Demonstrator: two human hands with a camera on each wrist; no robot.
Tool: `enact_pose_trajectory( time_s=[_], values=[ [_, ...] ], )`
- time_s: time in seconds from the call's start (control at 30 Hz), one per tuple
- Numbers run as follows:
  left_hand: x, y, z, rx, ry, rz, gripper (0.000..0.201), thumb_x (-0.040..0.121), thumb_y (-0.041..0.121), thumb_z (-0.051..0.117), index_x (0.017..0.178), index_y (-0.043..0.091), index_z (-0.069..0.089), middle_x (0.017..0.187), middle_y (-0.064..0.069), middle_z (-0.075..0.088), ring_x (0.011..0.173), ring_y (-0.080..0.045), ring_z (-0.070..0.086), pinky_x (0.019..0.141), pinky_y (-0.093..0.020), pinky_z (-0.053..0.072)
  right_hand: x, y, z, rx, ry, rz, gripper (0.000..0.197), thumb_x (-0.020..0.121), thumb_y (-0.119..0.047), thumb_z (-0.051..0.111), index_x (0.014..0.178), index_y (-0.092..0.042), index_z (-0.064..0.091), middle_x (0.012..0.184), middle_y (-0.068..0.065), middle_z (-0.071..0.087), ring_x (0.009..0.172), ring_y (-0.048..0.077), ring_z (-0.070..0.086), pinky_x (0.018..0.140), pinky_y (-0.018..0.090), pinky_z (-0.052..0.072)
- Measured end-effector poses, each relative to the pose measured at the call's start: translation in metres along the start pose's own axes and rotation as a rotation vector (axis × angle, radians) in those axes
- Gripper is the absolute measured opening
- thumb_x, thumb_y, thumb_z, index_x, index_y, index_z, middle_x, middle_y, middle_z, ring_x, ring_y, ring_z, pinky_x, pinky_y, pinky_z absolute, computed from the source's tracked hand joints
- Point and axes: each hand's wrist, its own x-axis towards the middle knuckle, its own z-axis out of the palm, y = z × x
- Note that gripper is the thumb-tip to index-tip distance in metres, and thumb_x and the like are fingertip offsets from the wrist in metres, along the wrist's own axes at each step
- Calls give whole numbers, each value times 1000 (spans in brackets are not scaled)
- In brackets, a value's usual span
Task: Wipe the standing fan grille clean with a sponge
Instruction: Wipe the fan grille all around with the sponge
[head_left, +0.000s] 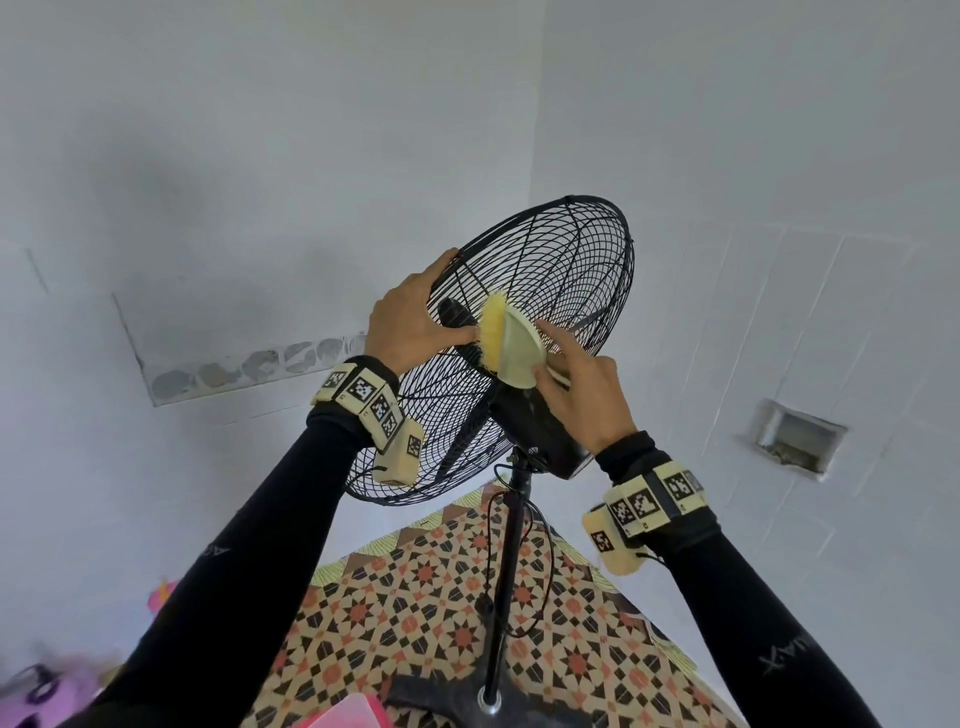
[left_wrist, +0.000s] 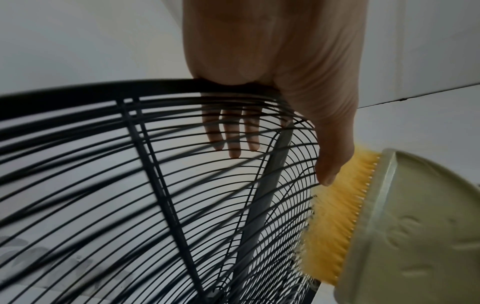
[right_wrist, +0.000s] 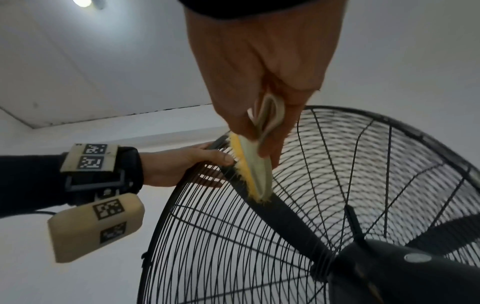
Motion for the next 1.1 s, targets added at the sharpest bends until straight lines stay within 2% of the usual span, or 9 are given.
enact_pose_trajectory(
  time_s=[0.1,0.23,0.37,0.53,0.63,0.73,0.87,0.93,1.1],
  values=[
    [-2,1,-1,0,0,-1,109,72,58,88,160,48,26,144,1,61,128,-21,59,107,-44,49,0,-13,0,69,90,3,39,102,-18,55,141,-20,53,106,6,71,80,24,72,70,39,63],
    [-3,-1,-3,-28,0,-5,108,71,57,88,160,47,27,144,1,61,130,-22,59,110,-48,48,5,-24,10,113,433,-97,49,100,-7,59,147,-11,49,101,5,69,68,16,69,61,25,61],
    [-3,2,-2,-12,4,-1,108,71,56,88,161,45,28,147,0,60,132,-23,58,110,-47,47,-12,-11,45,5,257,-83,73,95,-1,62,157,-20,31,90,2,67,68,8,54,70,30,58],
    [-5,2,-3,-10,6,-9,109,69,61,86,160,45,29,145,0,61,130,-21,59,111,-47,47,-31,13,66,-73,121,15,76,95,-2,62,160,-21,26,96,18,69,72,29,62,69,49,60],
    [-5,3,-2,7,8,-5,108,71,59,87,160,44,28,144,0,61,130,-21,59,111,-46,47,-25,-4,62,-73,283,-69,78,91,3,64,156,-24,29,104,17,69,74,29,64,63,40,61],
    [-4,1,-2,21,17,4,108,72,59,87,161,41,30,143,0,62,129,-21,60,110,-48,48,-20,-12,64,-50,355,-101,79,88,5,66,155,-17,30,101,14,71,65,16,58,61,27,53],
    [-4,-1,-2,3,19,0,110,66,68,80,160,43,30,145,0,62,130,-21,60,111,-48,48,-25,3,73,-17,128,63,84,96,0,57,160,-33,14,128,18,64,85,30,68,75,50,62],
    [-4,1,-2,-3,14,5,109,67,68,80,160,42,30,144,0,62,129,-20,60,110,-46,48,-24,11,70,-9,54,151,82,99,-3,54,162,-30,10,129,22,63,91,35,69,77,55,61],
    [-4,1,-1,11,18,9,109,69,64,84,161,42,29,146,1,61,130,-19,59,110,-44,48,-19,8,65,-32,274,-31,75,91,3,61,157,-15,31,101,13,70,68,21,59,61,31,55]
  ],
)
